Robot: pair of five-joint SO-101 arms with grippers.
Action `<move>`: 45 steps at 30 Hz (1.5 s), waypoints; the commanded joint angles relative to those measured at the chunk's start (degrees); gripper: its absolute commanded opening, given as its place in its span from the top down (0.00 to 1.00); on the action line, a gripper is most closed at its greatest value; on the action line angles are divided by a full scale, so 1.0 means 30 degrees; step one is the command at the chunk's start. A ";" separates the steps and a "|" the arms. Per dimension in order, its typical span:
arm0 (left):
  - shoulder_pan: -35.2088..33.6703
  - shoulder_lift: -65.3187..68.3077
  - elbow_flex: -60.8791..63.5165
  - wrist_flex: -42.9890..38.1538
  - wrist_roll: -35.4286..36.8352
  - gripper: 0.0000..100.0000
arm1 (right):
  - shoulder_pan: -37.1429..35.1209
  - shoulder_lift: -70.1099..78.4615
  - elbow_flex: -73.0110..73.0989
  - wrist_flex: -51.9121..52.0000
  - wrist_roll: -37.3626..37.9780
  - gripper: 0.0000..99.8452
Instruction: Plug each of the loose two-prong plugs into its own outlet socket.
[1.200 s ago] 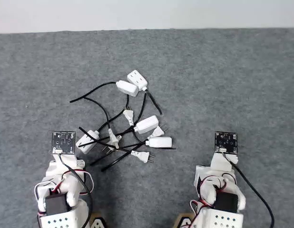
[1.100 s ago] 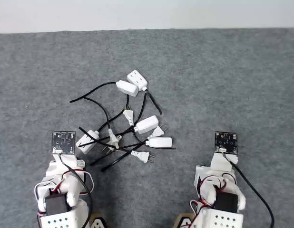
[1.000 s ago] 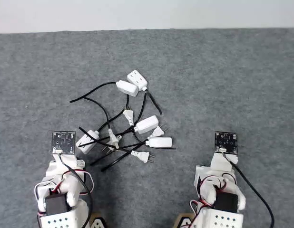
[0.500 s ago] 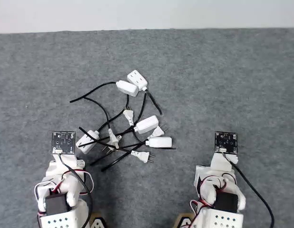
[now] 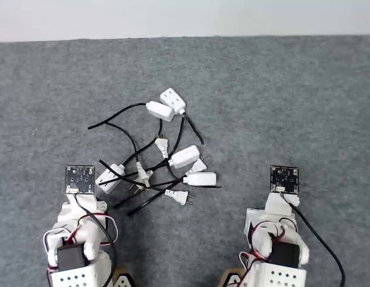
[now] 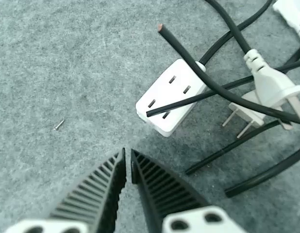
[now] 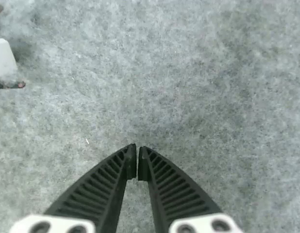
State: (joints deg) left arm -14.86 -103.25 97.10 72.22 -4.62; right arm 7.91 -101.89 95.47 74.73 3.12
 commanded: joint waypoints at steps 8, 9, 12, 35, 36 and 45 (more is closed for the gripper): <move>0.0176 -0.0381 -0.0220 0.0029 -0.0176 0.99 | -0.0308 0.0015 0.0264 -0.0308 0.0117 0.99; 0.0176 -0.0381 -0.0220 0.0029 -0.0176 0.99 | -0.0454 0.0015 0.0264 -0.0308 0.0088 0.99; 0.0029 -0.0381 -0.0220 0.0029 -0.0234 0.99 | -0.0864 0.0015 0.0264 -0.0190 0.0117 0.99; 0.0059 0.8029 -0.8454 -0.2549 -0.0205 0.99 | 0.1802 0.0220 -0.0674 -0.7927 0.1289 0.93; 0.0352 0.9436 -0.9158 -0.2667 -0.0205 0.99 | 0.1802 0.0220 -0.0586 -0.7897 0.1875 0.94; 0.2344 2.0601 -1.3260 -0.2813 -0.0147 0.88 | 0.2711 0.0220 -0.0469 -0.7458 0.3429 0.99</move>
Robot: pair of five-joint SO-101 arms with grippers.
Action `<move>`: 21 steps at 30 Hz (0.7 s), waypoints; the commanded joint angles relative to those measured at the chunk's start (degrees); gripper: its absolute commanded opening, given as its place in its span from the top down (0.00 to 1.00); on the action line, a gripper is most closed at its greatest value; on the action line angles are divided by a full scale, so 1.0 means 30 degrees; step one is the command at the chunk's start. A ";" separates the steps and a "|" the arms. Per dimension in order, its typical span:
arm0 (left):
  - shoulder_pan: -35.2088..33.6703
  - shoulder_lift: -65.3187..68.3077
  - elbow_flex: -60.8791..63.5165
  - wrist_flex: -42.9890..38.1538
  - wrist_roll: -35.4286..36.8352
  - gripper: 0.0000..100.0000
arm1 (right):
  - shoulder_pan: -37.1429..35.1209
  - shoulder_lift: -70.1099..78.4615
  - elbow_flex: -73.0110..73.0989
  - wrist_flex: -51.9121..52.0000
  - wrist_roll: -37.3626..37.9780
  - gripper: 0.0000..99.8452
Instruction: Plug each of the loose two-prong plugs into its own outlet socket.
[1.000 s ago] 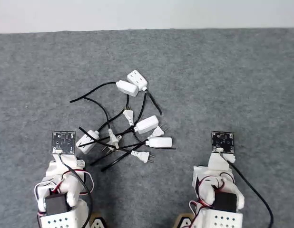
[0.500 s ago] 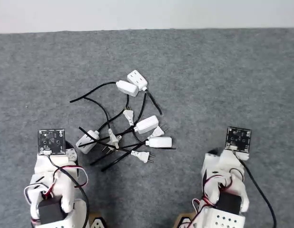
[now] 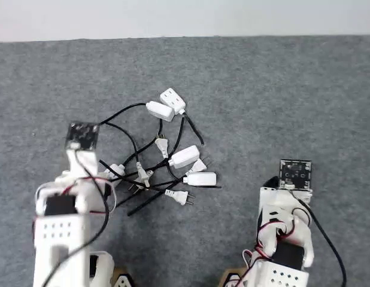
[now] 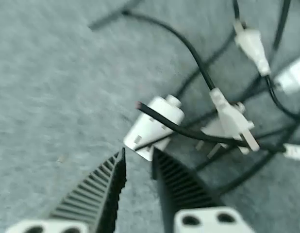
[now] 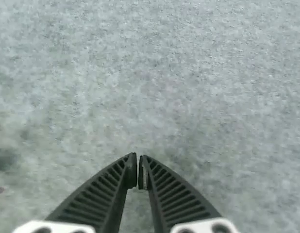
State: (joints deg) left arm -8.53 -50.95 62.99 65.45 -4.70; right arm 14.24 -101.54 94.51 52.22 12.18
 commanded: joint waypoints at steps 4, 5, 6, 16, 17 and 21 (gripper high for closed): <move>0.0234 0.7355 -0.3766 -0.0557 -0.0176 0.88 | 0.0952 0.0103 -0.0147 0.0073 0.0440 0.99; 0.0234 0.8234 -0.4234 -0.0557 -0.0234 0.88 | 0.0952 0.0103 -0.0147 0.0073 0.0440 0.99; 0.0234 0.9026 -0.4791 -0.0557 -0.0322 0.88 | 0.0952 0.0103 -0.0147 0.0073 0.0440 0.99; 0.0322 1.2396 -0.6139 -0.3253 -0.4689 0.88 | 0.0952 -0.0044 -0.0029 -0.0015 0.0645 0.99; 0.0352 1.2630 -0.6139 -0.3370 -0.4864 0.88 | 0.0864 -0.0073 0.0000 -0.0015 0.0996 0.99; 0.0674 1.4037 -0.6139 -0.3516 -0.5509 0.88 | 0.0864 -0.0073 0.0029 -0.0015 0.1377 0.99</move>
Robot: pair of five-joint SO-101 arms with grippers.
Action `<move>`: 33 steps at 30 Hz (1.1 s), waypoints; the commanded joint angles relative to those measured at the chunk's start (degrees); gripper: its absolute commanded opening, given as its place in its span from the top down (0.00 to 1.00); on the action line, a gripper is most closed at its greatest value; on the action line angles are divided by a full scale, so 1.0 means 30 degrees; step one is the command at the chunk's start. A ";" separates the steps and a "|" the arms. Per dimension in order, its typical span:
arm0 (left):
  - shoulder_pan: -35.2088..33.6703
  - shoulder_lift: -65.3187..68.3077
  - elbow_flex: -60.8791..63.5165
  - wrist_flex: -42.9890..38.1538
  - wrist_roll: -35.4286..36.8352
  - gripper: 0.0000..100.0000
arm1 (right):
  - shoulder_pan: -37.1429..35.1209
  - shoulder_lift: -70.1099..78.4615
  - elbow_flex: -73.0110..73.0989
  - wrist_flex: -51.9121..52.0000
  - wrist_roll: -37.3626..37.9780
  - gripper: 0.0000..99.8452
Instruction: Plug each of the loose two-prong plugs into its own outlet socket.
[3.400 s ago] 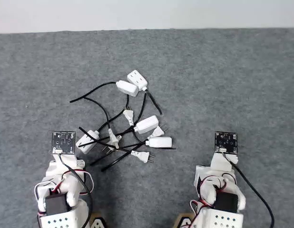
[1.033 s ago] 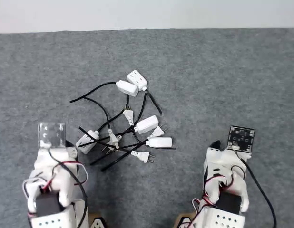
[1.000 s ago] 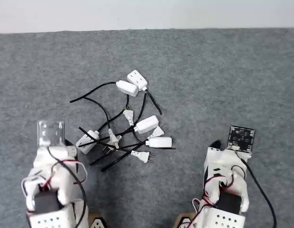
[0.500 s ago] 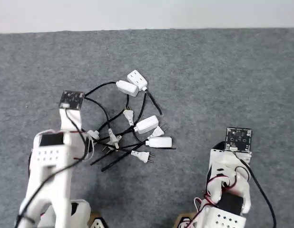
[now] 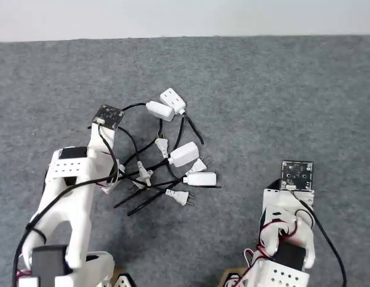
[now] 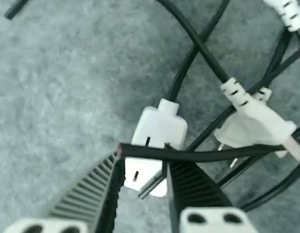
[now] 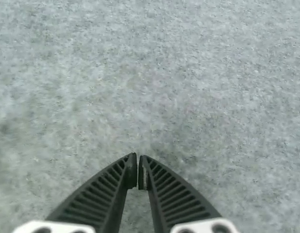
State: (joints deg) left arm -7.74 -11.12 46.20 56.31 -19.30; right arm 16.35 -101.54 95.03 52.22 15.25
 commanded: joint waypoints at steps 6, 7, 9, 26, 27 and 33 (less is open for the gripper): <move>0.0645 0.3136 -0.1568 -0.0147 -0.2022 0.88 | 0.0132 -0.0073 -0.0147 -0.0015 0.0440 0.99; 0.0645 0.3253 -0.1802 0.0234 -0.2256 0.88 | 0.0132 -0.0073 -0.0147 -0.0015 0.0440 0.99; 0.0674 0.3311 -0.2007 0.0762 -0.2930 0.87 | 0.0132 -0.0073 -0.0147 -0.0044 0.0440 0.99; 0.0762 -0.1114 0.0161 0.3106 -0.3341 0.82 | 0.0161 -0.0073 -0.0117 -0.0044 0.0469 0.99; 0.0645 -0.0996 0.0513 0.2667 -0.3341 0.82 | 0.0161 -0.0073 -0.0117 -0.0015 0.0469 0.99; 0.0322 0.0557 0.1040 0.1172 -0.3458 0.82 | 0.0220 -0.0073 -0.0117 0.0044 0.0469 0.99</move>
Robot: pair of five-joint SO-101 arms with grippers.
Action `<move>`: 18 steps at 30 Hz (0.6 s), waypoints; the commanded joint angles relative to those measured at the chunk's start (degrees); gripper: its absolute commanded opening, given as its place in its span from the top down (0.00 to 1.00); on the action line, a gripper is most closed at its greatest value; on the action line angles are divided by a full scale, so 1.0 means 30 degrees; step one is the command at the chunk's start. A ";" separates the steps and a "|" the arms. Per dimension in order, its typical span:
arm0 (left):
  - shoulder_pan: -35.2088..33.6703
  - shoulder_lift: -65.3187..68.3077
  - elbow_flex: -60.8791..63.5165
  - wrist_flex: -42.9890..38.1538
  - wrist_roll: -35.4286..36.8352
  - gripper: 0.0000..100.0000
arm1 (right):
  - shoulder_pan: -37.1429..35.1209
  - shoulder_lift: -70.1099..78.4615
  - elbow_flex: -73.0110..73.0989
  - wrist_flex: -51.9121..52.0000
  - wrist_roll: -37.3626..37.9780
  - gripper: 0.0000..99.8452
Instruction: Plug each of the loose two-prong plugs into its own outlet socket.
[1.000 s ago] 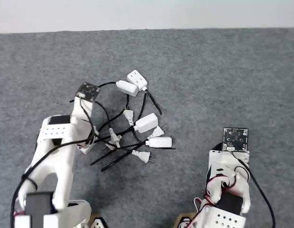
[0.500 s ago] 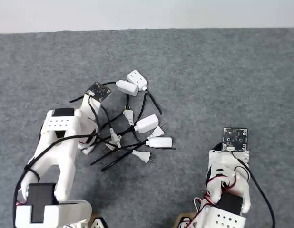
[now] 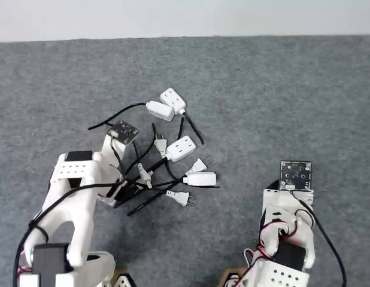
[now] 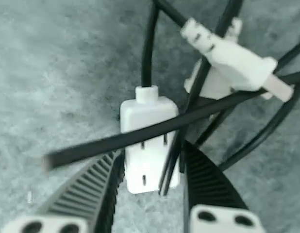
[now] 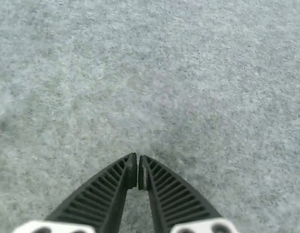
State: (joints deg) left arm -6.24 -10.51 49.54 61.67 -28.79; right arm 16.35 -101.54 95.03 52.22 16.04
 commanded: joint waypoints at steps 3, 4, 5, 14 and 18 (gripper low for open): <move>-0.0264 0.0498 -0.0425 -0.0615 -0.0615 0.82 | 0.0220 -0.0073 -0.0117 0.0073 0.0205 0.99; -0.0264 0.0498 -0.0454 -0.0586 -0.0674 0.82 | 0.0220 -0.0073 -0.0117 0.0073 0.0205 0.99; -0.0264 0.0498 -0.0454 -0.0586 -0.0674 0.82 | 0.0249 -0.0073 -0.0117 0.0073 0.0205 0.99; 0.0176 0.0527 0.0190 -0.0615 -0.0615 1.00 | 0.0249 -0.0073 -0.0117 0.0044 0.0205 0.99; 0.0234 0.0498 0.0454 -0.0498 -0.0469 0.99 | 0.0249 -0.0073 -0.0088 0.0015 0.0205 0.99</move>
State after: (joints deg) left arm -5.89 -9.19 50.15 60.44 -30.02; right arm 16.35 -101.54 95.03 52.22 16.04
